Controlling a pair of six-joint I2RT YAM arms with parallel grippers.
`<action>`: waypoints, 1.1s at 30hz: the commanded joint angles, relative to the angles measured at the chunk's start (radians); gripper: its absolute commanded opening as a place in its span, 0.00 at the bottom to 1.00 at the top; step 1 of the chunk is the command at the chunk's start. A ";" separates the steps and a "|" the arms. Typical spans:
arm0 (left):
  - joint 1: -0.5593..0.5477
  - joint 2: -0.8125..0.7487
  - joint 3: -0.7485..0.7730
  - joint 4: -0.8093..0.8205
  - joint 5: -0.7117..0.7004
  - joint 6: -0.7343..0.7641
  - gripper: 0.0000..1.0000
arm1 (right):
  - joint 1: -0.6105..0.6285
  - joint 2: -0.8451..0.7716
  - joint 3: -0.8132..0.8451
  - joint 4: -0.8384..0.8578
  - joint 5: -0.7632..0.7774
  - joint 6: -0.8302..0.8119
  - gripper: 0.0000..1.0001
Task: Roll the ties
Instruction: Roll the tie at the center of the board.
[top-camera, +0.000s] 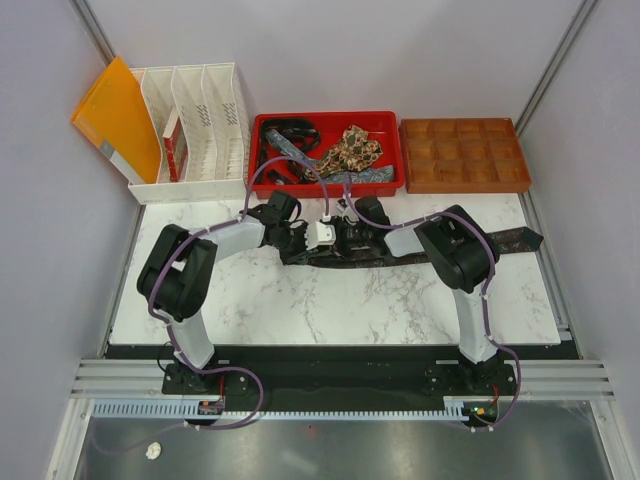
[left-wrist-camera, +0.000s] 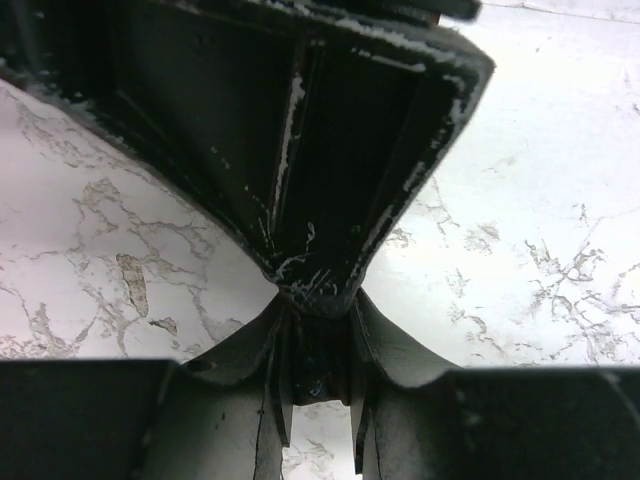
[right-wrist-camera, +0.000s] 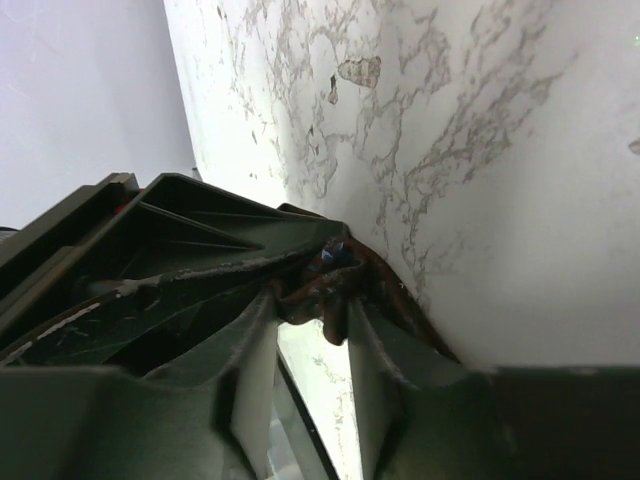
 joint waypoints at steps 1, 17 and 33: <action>-0.002 0.023 0.011 -0.010 -0.014 0.040 0.30 | 0.013 -0.001 0.015 -0.071 0.042 -0.039 0.22; 0.054 -0.050 -0.003 -0.010 0.066 -0.006 0.61 | -0.024 0.074 0.015 -0.193 0.062 -0.070 0.00; 0.057 -0.038 0.042 -0.022 0.181 0.083 0.38 | -0.051 0.132 0.003 -0.075 0.028 0.031 0.00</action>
